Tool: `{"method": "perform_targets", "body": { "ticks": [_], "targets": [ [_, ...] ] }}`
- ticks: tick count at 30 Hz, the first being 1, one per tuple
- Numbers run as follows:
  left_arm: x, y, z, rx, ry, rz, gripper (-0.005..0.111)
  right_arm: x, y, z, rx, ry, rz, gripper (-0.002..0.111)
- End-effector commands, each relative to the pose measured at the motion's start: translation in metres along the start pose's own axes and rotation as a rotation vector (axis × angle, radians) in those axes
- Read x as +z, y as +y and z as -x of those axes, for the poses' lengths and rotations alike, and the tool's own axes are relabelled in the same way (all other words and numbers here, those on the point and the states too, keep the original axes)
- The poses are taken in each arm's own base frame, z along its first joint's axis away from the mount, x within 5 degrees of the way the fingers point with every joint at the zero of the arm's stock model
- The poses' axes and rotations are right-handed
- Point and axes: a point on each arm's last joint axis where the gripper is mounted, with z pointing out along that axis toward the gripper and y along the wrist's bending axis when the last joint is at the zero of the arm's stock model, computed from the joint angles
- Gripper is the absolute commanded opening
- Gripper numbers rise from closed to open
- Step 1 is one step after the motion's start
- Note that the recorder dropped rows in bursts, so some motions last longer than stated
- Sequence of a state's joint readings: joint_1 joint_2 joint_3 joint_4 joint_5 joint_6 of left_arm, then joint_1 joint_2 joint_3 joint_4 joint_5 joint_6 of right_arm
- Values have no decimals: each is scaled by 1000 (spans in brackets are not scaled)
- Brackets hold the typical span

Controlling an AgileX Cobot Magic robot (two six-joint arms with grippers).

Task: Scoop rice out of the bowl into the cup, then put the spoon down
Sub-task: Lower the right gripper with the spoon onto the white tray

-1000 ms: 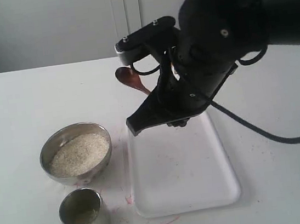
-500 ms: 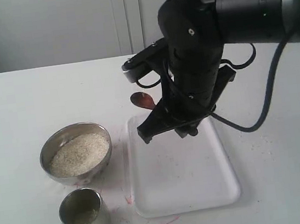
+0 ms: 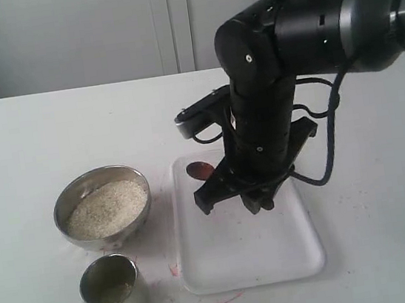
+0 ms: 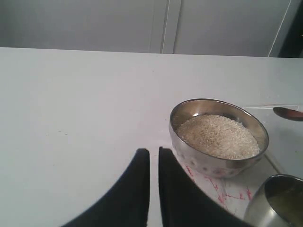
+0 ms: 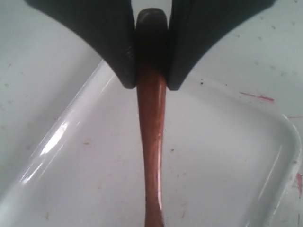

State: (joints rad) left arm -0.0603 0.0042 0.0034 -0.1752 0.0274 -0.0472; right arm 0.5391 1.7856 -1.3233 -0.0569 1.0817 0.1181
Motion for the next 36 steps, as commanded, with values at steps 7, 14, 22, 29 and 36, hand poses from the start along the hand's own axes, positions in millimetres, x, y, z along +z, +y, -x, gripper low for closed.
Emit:
{"method": "perform_targets", "body": {
  "ticks": [7, 14, 22, 29, 36],
  "targets": [
    [0, 0, 2, -11, -11, -4, 14, 19, -3, 6, -24, 40, -10, 0],
    [0, 0, 2, -11, -11, -4, 14, 25, -4, 6, -33, 52, -24, 0],
    [0, 0, 2, -11, -11, -4, 14, 28, -4, 6, -41, 65, -26, 0],
    [0, 0, 2, -11, -11, -4, 14, 35, -4, 6, -42, 86, -27, 0],
    [0, 0, 2, -11, -11, -4, 14, 50, -3, 7, -45, 125, -30, 0]
  ]
}}
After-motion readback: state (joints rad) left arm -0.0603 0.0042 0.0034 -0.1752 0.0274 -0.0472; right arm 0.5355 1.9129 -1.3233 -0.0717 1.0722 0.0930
